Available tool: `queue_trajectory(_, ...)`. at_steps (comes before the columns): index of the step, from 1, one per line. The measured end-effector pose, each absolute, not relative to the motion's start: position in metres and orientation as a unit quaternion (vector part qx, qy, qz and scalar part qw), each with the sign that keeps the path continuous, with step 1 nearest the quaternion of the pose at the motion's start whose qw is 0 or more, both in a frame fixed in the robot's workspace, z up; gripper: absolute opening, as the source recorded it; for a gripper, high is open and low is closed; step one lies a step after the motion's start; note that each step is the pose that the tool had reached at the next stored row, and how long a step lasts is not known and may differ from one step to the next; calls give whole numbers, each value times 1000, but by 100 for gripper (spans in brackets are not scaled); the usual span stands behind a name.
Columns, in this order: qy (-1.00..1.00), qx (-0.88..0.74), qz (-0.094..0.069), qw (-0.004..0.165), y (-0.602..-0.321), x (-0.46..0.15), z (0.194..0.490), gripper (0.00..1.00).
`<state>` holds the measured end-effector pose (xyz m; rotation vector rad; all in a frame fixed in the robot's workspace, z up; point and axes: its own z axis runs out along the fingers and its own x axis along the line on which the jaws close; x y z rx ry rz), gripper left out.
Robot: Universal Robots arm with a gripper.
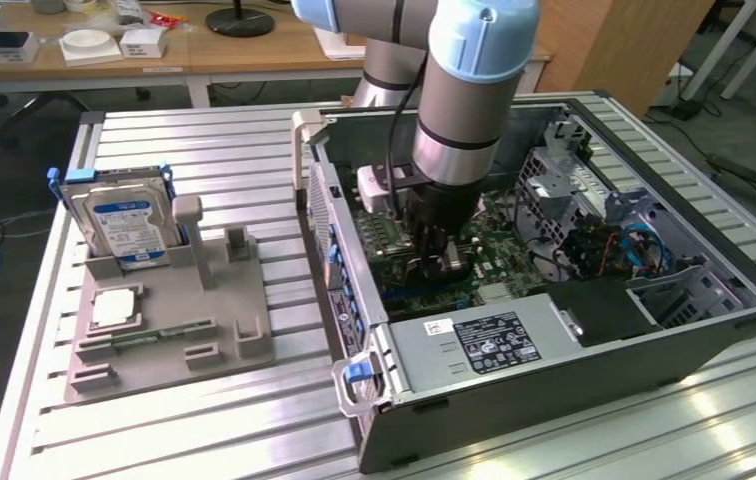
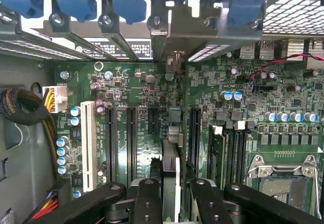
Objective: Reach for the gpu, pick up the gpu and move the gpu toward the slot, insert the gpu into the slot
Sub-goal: 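Insert the gpu into the slot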
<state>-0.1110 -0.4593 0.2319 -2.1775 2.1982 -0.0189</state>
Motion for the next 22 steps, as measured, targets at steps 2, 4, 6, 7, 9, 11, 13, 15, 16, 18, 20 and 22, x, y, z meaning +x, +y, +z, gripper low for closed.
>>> queue_trajectory(2, 710, -704, -7, 25, -459, -112, 232, 27)
queue_trajectory(4, 710, -704, -8, 26, -459, -113, 232, 27)
queue_trajectory(6, 710, -704, -8, 26, -459, -114, 232, 27)
queue_trajectory(7, 710, -703, -8, 26, -459, -114, 232, 27)
queue_trajectory(9, 710, -704, -8, 26, -459, -114, 232, 27)
queue_trajectory(11, 710, -704, -8, 26, -459, -114, 232, 27)
queue_trajectory(13, 710, -703, -8, 26, -459, -114, 232, 27)
queue_trajectory(15, 710, -703, -8, 26, -459, -114, 232, 27)
queue_trajectory(16, 710, -704, -8, 26, -459, -114, 232, 27)
queue_trajectory(18, 710, -703, -8, 26, -459, -114, 232, 27)
queue_trajectory(20, 710, -704, -8, 26, -459, -114, 232, 27)
queue_trajectory(22, 709, -705, -8, 26, -459, -114, 232, 27)
